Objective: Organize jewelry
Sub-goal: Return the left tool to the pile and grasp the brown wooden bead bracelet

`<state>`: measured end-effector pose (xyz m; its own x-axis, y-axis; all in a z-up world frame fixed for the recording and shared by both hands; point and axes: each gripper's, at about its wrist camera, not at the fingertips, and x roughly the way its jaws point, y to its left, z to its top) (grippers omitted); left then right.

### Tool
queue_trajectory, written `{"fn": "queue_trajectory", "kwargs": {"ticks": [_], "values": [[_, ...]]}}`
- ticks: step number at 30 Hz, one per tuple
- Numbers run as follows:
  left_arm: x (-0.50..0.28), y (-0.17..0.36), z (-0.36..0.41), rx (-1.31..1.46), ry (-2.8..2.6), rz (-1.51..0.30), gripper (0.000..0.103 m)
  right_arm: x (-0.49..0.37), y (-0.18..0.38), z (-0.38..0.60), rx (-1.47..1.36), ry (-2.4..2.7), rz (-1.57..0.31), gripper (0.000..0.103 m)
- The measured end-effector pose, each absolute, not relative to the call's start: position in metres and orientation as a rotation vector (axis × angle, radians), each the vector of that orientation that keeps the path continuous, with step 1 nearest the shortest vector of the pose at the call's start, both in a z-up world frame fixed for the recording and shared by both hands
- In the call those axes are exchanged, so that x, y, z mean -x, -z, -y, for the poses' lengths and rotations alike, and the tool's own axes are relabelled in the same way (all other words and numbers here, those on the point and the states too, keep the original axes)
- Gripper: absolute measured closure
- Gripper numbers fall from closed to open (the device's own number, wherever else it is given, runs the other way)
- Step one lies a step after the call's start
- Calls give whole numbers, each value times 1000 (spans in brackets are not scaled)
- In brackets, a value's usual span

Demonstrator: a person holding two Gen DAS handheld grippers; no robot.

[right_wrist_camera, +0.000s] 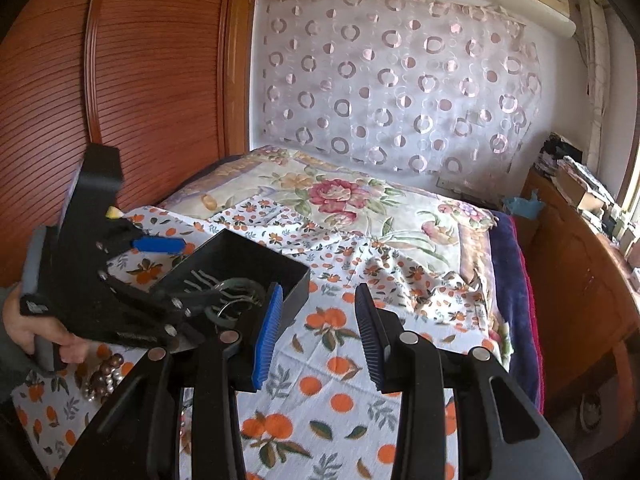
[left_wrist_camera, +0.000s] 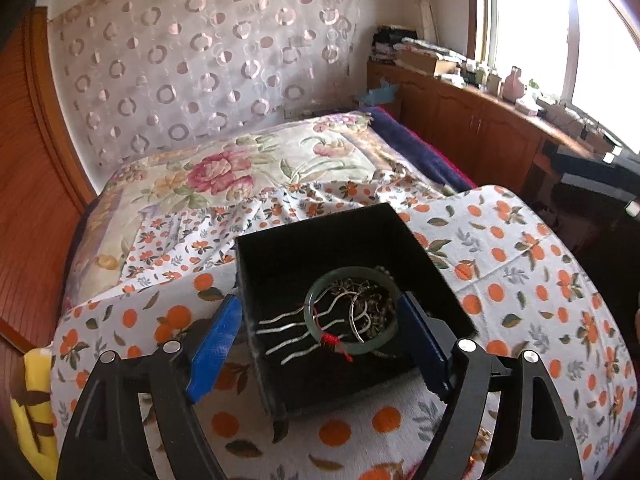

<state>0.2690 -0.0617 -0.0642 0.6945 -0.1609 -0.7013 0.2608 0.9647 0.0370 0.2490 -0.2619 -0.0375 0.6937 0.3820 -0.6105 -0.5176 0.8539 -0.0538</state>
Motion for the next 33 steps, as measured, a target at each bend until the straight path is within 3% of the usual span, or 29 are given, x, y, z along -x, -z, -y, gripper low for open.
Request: {"fn": "queue_trajectory", "kwargs": {"ticks": [9, 22, 29, 33], "values": [[-206, 50, 32, -83, 233, -734, 26, -215, 80, 247, 186, -555, -711, 63], [-139, 78, 15, -23, 248, -768, 26, -167, 124, 228, 136, -566, -784, 63], [-128, 95, 19, -32, 234, -804, 45, -142, 127, 228, 133, -560, -777, 63], [-122, 97, 21, -37, 229, -810, 46, -132, 132, 232, 134, -553, -780, 63]]}}
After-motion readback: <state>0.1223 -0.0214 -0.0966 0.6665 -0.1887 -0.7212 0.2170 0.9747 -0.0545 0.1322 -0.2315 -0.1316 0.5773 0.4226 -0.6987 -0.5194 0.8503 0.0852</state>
